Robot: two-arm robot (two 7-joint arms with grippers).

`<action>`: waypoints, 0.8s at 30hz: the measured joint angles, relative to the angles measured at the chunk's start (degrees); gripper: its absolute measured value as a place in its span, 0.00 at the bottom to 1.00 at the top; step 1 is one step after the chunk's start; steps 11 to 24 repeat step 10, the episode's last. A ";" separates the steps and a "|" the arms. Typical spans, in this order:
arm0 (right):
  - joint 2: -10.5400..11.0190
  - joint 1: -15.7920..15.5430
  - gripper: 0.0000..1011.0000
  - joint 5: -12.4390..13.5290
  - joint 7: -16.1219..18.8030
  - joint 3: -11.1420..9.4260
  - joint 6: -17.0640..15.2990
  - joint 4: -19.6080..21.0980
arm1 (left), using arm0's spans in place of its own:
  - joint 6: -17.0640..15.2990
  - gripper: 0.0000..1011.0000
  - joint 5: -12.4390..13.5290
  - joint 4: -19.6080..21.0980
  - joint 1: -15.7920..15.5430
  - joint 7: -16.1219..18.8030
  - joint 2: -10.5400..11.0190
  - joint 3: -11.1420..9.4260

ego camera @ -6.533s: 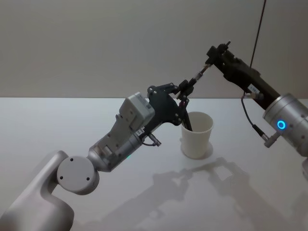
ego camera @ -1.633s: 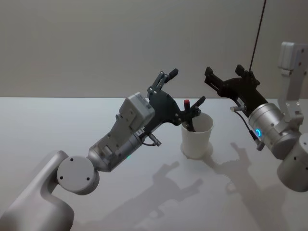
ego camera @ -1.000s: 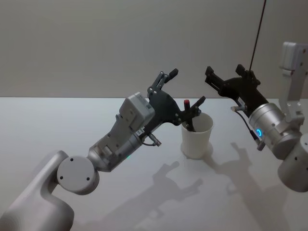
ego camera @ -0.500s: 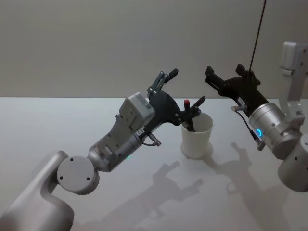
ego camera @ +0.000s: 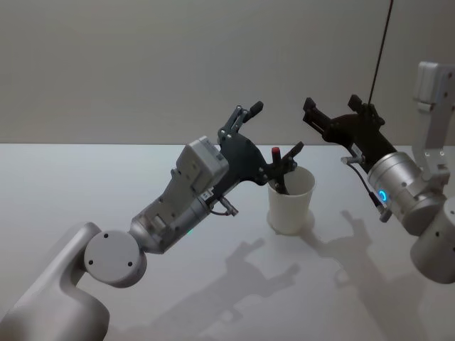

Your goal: Place the pen into the pen holder.

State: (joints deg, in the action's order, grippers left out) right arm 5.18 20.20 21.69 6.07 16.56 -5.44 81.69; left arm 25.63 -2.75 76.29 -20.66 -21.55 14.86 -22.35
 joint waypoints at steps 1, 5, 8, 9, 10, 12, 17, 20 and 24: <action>0.00 0.00 0.99 0.00 0.00 0.00 0.00 0.00 | 0.00 0.99 0.00 0.00 0.00 0.00 0.00 0.00; 0.00 0.00 0.99 0.00 0.00 0.00 0.00 0.00 | 0.00 0.99 0.00 0.00 0.00 0.00 0.00 0.00; 0.00 0.00 0.99 -0.01 0.00 0.00 0.00 0.00 | 0.00 0.99 0.00 0.00 0.00 0.00 0.00 0.00; 0.00 0.00 0.99 -0.01 0.00 0.00 -0.01 0.00 | 0.00 0.99 0.00 0.00 0.00 0.00 0.00 0.00; 0.00 0.00 0.99 -0.01 0.00 0.00 -0.01 0.00 | 0.00 0.99 0.00 0.00 0.00 0.00 0.00 0.00; 0.00 0.00 0.99 -0.01 0.00 0.00 -0.01 0.00 | 0.00 0.99 0.00 0.00 0.00 0.00 0.00 0.00; 0.00 0.00 0.99 -0.01 0.00 0.00 -0.01 0.00 | 0.00 0.99 0.00 0.00 0.00 0.00 0.00 0.00; 0.00 0.00 0.99 -0.01 0.00 0.00 -0.01 0.00 | 0.00 0.99 0.00 0.00 0.00 0.00 0.00 0.00; 0.00 0.00 0.99 -0.01 0.00 0.00 -0.01 0.00 | 0.00 0.99 0.00 0.00 0.00 0.00 0.00 0.00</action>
